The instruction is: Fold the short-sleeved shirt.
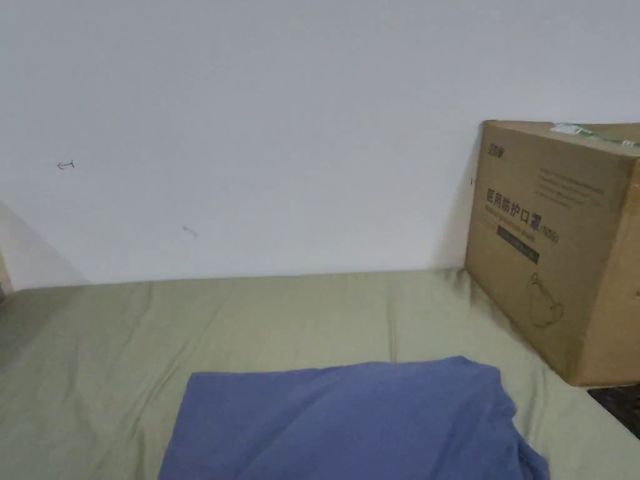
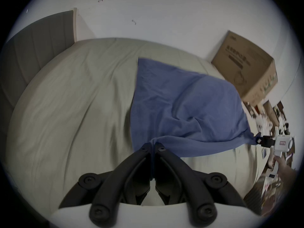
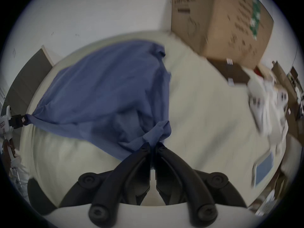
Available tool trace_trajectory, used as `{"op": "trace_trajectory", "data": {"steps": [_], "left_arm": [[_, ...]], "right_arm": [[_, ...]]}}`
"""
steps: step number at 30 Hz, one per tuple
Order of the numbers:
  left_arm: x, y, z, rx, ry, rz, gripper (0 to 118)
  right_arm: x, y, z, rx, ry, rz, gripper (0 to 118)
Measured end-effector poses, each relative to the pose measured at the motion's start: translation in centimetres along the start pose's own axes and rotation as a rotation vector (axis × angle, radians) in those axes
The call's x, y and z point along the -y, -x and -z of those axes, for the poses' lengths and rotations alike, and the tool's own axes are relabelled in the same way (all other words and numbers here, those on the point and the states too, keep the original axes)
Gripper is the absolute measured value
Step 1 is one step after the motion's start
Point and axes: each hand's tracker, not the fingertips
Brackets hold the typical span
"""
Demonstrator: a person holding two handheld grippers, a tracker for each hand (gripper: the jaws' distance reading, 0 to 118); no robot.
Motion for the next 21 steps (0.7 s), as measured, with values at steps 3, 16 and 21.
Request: {"op": "trace_trajectory", "data": {"steps": [3, 16, 21], "left_arm": [[4.9, 0.7, -2.8, -0.004, 0.039, 0.073, 2], [13.2, 0.0, -9.0, 0.044, 0.048, 0.212, 4], [13.4, 0.8, -10.9, 0.114, 0.046, 0.106, 114]], "right_arm": [[5.8, -2.1, -3.3, -0.021, 0.011, -0.007, 3], [12.7, -3.1, -8.1, -0.064, 0.028, -0.013, 4], [12.2, -1.9, -9.5, -0.042, -0.025, -0.013, 108]]}}
